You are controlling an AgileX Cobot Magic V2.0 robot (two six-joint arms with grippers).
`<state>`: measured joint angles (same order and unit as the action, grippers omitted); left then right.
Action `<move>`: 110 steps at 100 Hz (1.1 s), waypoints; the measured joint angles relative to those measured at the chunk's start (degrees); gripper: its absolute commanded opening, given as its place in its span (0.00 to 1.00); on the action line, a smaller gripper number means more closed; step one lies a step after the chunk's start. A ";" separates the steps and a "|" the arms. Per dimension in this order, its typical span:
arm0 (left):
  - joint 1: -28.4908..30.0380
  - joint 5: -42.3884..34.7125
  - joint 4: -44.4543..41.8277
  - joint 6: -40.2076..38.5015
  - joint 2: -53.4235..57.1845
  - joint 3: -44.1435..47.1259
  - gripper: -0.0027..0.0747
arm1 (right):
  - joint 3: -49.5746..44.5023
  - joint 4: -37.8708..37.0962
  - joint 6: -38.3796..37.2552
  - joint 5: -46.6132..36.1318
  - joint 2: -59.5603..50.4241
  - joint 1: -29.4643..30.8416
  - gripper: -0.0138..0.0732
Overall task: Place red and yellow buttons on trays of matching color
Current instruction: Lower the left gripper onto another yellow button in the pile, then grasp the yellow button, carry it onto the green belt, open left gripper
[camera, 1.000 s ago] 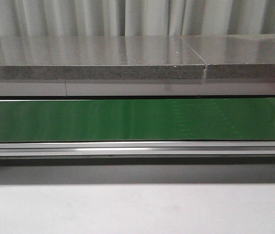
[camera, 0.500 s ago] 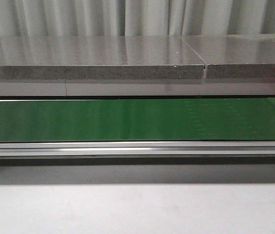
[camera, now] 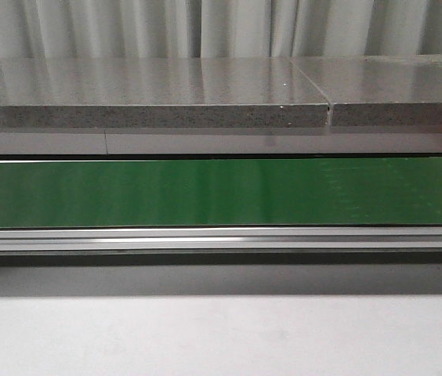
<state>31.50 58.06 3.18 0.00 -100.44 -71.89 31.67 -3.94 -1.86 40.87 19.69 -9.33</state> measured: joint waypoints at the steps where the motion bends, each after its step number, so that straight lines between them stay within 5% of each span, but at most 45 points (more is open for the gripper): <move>1: 0.00 0.00 0.00 0.00 -0.13 0.00 0.72 | 0.00 0.00 0.00 0.00 0.00 0.00 0.08; 36: 0.00 -4.44 -0.65 0.00 -4.55 -0.50 0.71 | 0.00 0.00 0.00 0.00 0.00 0.00 0.08; 72: 0.00 -6.97 -0.65 0.00 -4.73 -0.50 0.36 | 0.00 0.00 0.00 0.00 0.00 0.00 0.08; 110: -0.28 -5.62 -0.82 1.33 2.18 -0.50 0.33 | 0.00 0.00 0.00 0.00 0.00 0.00 0.08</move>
<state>31.22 52.44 2.35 1.33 -98.27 -72.39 31.67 -3.94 -1.86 40.87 19.69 -9.33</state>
